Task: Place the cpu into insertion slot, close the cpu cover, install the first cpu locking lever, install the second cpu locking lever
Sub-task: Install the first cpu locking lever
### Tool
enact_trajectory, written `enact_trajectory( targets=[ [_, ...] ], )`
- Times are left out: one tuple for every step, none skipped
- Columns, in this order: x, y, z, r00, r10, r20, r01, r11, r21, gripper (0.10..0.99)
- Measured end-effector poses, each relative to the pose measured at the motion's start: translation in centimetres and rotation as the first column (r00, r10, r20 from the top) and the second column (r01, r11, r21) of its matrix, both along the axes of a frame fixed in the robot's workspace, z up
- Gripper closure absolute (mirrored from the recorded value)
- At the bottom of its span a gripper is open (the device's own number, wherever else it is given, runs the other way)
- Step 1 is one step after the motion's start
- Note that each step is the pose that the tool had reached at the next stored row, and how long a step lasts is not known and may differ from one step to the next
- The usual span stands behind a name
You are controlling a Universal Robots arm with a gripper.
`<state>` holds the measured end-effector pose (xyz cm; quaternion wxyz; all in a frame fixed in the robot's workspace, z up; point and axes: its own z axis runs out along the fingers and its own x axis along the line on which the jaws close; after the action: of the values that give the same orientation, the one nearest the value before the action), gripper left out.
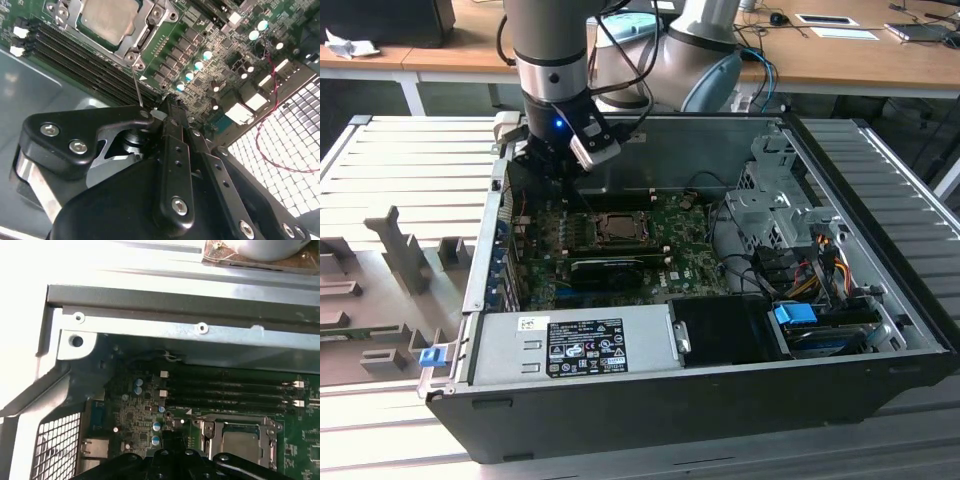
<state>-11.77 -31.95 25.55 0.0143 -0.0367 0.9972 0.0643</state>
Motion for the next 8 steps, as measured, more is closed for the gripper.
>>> enact_trajectory(
  targets=[
    [-0.06,0.11,-0.06,1.0000,0.000,0.0001,0.000,1.0000,0.000,0.980],
    [-0.11,0.20,-0.09,1.0000,0.000,0.0001,0.000,1.0000,0.000,0.980],
    [-0.19,0.44,-0.12,1.0000,0.000,0.0000,0.000,1.0000,0.000,0.980],
    [-0.21,0.77,-0.14,1.0000,0.000,0.0001,0.000,1.0000,0.000,0.980],
    [-0.22,1.32,-0.16,1.0000,0.000,0.0001,0.000,1.0000,0.000,0.980],
    [-0.22,1.50,-0.17,1.0000,0.000,0.0001,0.000,1.0000,0.000,0.980],
    [-0.22,1.58,-0.18,1.0000,0.000,0.0002,0.000,1.0000,0.000,0.980],
    [-0.11,1.60,-0.19,1.0000,0.000,0.0001,0.000,1.0000,0.000,0.980]
  ],
)
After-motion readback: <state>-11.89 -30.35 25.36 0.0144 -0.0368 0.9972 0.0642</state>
